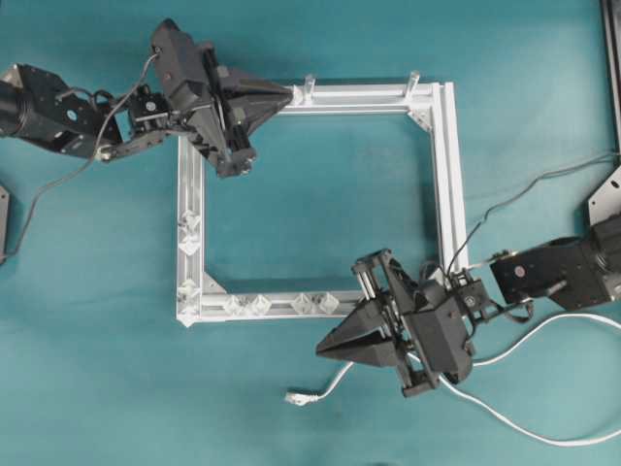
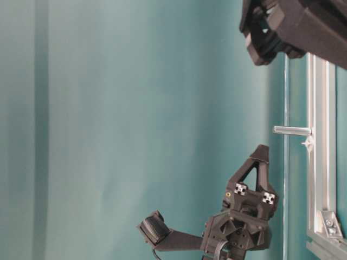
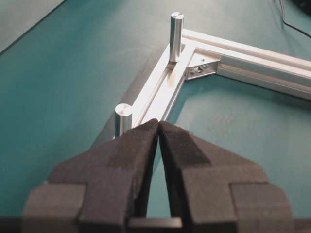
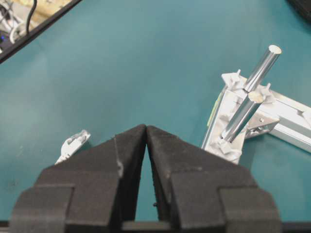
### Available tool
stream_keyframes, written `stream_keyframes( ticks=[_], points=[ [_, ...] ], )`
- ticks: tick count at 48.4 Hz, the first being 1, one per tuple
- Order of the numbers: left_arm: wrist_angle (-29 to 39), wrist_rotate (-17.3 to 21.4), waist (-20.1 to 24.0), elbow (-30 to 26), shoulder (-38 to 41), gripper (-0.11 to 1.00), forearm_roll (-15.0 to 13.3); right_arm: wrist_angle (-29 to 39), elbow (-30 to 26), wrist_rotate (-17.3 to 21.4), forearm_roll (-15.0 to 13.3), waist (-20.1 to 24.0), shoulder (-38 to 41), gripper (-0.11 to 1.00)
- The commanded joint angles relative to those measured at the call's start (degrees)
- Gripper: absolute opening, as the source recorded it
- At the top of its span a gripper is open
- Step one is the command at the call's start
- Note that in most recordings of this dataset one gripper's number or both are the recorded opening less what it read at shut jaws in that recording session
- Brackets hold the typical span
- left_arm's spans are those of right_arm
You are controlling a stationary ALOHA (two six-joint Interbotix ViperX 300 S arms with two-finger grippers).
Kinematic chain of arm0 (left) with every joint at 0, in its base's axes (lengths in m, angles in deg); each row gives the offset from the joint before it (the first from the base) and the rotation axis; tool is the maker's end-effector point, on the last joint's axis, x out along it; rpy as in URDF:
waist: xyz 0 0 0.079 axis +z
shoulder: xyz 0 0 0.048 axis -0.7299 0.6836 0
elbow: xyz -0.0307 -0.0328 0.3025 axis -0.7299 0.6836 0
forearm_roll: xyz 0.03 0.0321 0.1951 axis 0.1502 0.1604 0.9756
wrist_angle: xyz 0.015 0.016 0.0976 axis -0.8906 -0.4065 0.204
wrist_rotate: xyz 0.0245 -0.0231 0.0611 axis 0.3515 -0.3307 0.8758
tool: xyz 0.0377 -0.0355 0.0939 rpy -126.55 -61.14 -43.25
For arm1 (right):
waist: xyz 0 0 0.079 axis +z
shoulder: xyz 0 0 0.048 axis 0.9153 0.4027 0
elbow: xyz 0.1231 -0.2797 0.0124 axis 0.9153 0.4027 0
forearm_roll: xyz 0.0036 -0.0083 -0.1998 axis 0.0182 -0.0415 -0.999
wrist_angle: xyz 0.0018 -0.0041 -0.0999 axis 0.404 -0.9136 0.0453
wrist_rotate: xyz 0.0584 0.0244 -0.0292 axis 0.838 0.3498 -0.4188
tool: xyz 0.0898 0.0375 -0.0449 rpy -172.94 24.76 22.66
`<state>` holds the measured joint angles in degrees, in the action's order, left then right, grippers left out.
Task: Move the cable alternately left and right between 8 closely spaced pins so it hooks onto each one.
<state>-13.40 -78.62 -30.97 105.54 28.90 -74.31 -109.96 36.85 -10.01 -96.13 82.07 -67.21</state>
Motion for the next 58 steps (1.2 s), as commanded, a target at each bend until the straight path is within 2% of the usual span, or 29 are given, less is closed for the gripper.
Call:
stream_keyframes(
  ticks=[1,3,7,13,22,29,39,46,58],
  points=[
    [1.05,0.53,-0.44,-1.32,-4.13,0.15,2.29,-0.26,-1.23,0.79,0.18,0.18,-0.35,0.19],
    [2.02,0.62,-0.44,-1.32,-5.01,0.12,2.29,0.09,-1.76,0.97,0.26,0.35,-0.35,0.17],
    [4.13,0.62,-0.70,-1.23,-6.94,0.00,2.46,0.88,-2.99,1.76,0.26,0.62,-0.44,0.02],
    [7.65,0.53,-1.85,-1.05,-9.58,0.00,2.46,4.48,-5.63,1.85,0.26,1.67,-1.85,0.00],
    [16.44,0.35,-4.57,0.00,-14.77,0.00,2.46,22.59,-11.25,2.81,0.26,4.22,-4.13,0.00],
    [24.26,0.44,-6.24,2.29,-20.21,0.00,2.46,38.41,-17.67,7.21,0.26,5.10,-4.13,0.00],
    [30.76,0.09,-6.86,7.91,-31.46,0.00,2.46,54.49,-25.31,18.19,0.26,5.10,-1.67,0.00],
    [35.68,-0.09,-6.86,11.95,-39.81,0.00,2.37,60.73,-28.56,22.68,0.00,5.10,0.62,0.00],
    [45.26,-0.18,-6.86,18.63,-54.84,0.00,2.37,65.13,-32.08,25.49,0.18,5.10,2.99,0.00]
  ],
)
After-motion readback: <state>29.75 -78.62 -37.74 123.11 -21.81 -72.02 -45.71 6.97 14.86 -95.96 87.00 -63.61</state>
